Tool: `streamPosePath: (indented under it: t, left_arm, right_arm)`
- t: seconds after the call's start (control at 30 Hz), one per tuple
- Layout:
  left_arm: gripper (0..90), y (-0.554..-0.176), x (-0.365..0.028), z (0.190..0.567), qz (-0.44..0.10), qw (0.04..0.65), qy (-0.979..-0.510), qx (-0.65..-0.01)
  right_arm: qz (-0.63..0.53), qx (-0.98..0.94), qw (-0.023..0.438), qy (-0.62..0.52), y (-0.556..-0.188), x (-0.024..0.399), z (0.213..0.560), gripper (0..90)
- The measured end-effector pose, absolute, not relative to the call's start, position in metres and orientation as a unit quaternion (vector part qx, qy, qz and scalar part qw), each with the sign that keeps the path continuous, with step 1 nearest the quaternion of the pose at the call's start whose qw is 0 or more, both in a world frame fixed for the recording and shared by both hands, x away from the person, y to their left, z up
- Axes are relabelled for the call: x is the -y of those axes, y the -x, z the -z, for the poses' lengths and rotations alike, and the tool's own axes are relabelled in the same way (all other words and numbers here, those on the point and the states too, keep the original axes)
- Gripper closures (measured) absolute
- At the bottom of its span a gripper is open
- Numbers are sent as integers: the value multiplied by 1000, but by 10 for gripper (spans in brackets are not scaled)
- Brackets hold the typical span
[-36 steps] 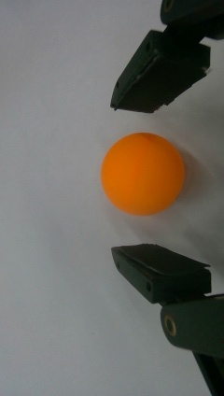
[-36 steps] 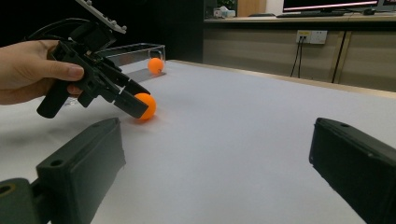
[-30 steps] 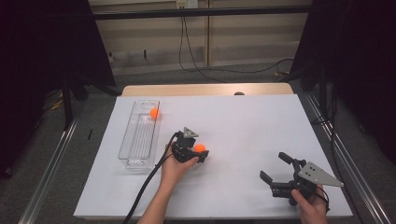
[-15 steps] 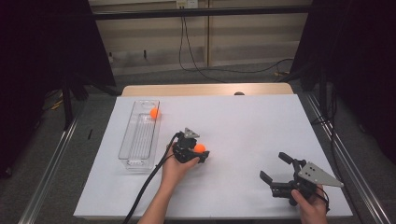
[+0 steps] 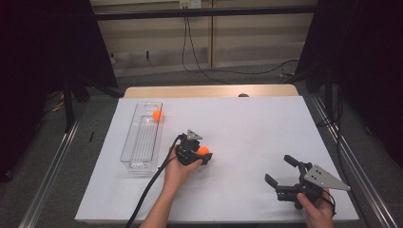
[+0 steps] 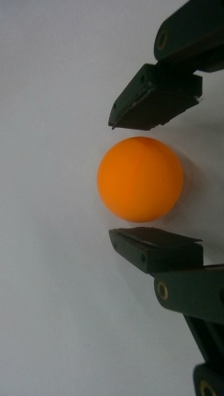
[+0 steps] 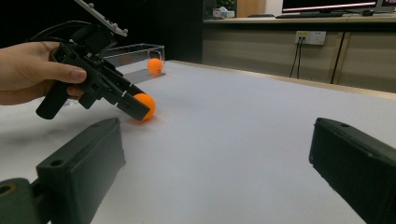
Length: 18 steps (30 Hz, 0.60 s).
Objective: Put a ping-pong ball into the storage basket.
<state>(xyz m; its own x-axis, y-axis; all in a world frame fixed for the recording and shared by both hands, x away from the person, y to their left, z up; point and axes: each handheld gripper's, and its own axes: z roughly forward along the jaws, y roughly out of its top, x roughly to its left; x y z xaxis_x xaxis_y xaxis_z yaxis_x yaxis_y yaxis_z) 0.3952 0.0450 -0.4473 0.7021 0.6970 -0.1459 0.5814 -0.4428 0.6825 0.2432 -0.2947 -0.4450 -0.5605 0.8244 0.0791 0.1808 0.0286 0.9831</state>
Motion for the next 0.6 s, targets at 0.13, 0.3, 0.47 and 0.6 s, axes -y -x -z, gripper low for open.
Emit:
streamPosePath:
  t: [0.13, 0.3, 0.47, 0.6]
  left_arm:
    - [399, -395, -46, 447, -82, 368, -844, -381]
    - [404, -396, -46, 447, -79, 370, -842, -385]
    - [413, -396, -46, 448, -81, 367, -843, -385]
    - [416, -396, -45, 448, -82, 364, -844, -384]
  right_arm:
    - [-584, -664, 274, -378, -243, 294, 445, 27]
    - [-584, -662, 275, -380, -243, 295, 445, 27]
    - [-585, -662, 275, -379, -243, 295, 445, 27]
    - [-585, -664, 276, -376, -243, 295, 445, 27]
